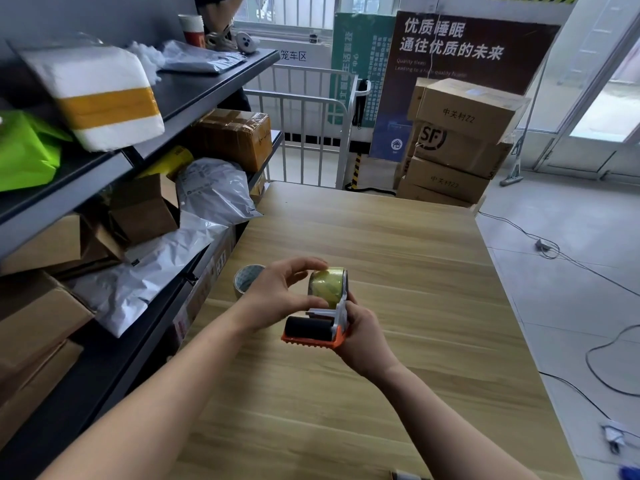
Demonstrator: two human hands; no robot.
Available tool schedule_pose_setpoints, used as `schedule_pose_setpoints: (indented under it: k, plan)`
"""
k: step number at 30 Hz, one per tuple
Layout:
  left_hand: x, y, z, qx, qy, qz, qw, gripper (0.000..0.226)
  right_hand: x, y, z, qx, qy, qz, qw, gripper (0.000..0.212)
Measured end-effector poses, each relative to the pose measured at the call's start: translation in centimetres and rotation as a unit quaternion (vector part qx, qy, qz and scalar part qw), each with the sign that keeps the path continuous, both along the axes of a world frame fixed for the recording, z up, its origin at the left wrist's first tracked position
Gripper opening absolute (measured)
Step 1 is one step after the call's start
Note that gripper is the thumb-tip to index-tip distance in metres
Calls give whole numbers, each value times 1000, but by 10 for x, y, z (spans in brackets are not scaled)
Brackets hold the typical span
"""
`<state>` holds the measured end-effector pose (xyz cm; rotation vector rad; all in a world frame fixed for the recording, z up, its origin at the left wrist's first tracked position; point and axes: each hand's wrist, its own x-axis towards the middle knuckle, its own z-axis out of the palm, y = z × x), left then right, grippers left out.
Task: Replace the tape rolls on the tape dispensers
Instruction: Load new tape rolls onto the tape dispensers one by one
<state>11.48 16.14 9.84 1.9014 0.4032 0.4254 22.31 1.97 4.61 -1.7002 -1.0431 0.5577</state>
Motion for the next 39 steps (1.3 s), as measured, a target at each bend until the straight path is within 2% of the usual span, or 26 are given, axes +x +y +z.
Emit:
schedule_pose_setpoints:
  k: [2, 14, 18, 20, 23, 25, 30, 32, 35, 37, 39]
  plan:
    - [0, 1, 2, -35, 4, 12, 999, 55, 1, 1, 0, -4, -8, -5, 1000, 22]
    - [3, 0, 4, 10, 12, 16, 1000, 41, 2, 0, -3, 2, 18, 3, 1000, 27]
    - [5, -1, 4, 85, 5, 70, 994, 17, -1, -1, -6, -10, 36, 10, 999, 25]
    - [4, -2, 4, 128, 24, 44, 991, 22, -2, -2, -6, -10, 57, 13, 998, 29]
    - [-1, -1, 4, 114, 27, 14, 993, 31, 1, -2, -1, 5, 93, 26, 995, 38]
    - [-1, -1, 6, 142, 15, 26, 989, 32, 2, -1, 4, 15, 124, 37, 991, 45]
    - [7, -7, 13, 203, -32, 71, 976, 7, 7, 3, 6, 6, 164, 41, 986, 47]
    - [8, -9, 14, 254, -17, 67, 965, 2, 9, 3, 4, -5, 167, 47, 985, 45]
    - [13, -10, 10, 303, 41, 70, 950, 7, 9, 2, 4, -15, 164, 55, 985, 44]
    - [19, -10, 8, 274, 60, 97, 955, 9, 8, 1, 6, -16, 162, 63, 985, 45]
    - [24, -8, 9, 191, 46, 144, 970, 12, 7, 0, 9, -24, 151, 79, 985, 44]
